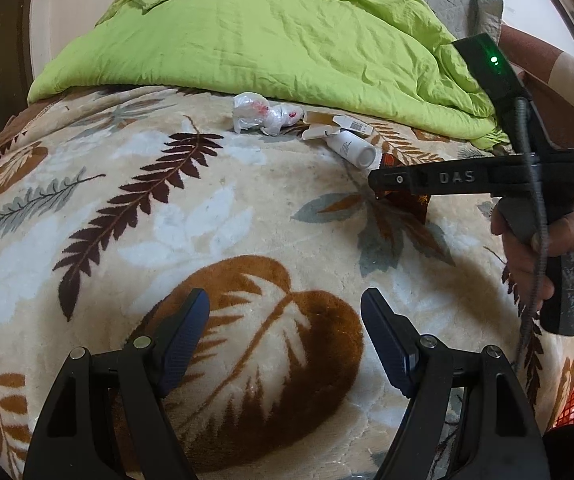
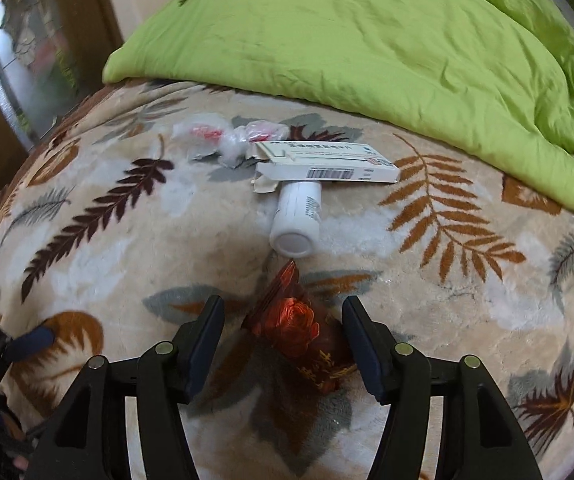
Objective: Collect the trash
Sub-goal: 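Grasp the red foil candy wrapper with the right tool, then grasp the clear plastic bag with the left tool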
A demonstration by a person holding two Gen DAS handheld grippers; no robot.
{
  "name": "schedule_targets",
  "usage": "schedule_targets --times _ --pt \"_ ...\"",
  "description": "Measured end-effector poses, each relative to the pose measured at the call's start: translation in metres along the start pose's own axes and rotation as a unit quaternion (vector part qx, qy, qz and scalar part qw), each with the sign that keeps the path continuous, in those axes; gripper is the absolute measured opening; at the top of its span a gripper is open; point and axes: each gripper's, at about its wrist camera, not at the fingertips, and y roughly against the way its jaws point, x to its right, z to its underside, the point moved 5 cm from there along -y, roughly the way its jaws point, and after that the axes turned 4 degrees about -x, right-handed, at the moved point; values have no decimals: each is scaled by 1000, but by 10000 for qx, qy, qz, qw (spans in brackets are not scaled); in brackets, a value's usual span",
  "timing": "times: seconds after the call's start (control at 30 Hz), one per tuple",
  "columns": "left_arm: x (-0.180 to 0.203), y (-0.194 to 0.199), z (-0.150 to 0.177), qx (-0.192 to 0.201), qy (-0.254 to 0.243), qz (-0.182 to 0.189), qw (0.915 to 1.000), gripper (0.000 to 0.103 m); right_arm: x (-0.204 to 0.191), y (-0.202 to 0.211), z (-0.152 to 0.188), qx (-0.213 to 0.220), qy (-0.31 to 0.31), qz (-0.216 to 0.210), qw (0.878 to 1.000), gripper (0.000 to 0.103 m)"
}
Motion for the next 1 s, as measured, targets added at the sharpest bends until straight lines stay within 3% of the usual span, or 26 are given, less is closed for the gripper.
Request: schedule_targets --times 0.07,0.2,0.23,0.37,0.43,0.53,0.63,0.7,0.8,0.9,1.0 --pt "0 0 0 -1 -3 14 10000 77 -2 1 1 -26 194 78 9998 72" --pt "1 -1 -1 -3 -14 21 10000 77 1 -8 2 -52 328 410 9986 69" --pt "1 -1 -1 1 -22 18 10000 77 2 -10 2 -56 330 456 9984 66" --pt "1 -3 0 -21 -34 22 10000 77 20 -13 4 -50 -220 645 9977 35" --pt "1 -3 0 -25 -46 28 10000 77 31 -9 8 31 -753 548 9957 33" --pt "4 -3 1 -28 -102 64 9999 77 42 8 21 290 -1769 473 9827 31" --pt "6 0 0 30 -166 87 9998 77 38 46 49 910 -2990 27 9499 31" --pt "8 4 -4 134 -229 16 9996 77 26 67 66 1391 -3305 -217 9332 31" --pt "9 11 -16 306 -297 -15 9991 77 10 81 73 1701 -3069 -277 9360 31" --pt "5 13 -42 429 -420 -114 9981 77 15 89 70 2024 -2807 -65 9382 31" --pt "-2 7 -82 415 -450 -68 9981 77 30 81 74 1999 -2979 -167 9333 31"
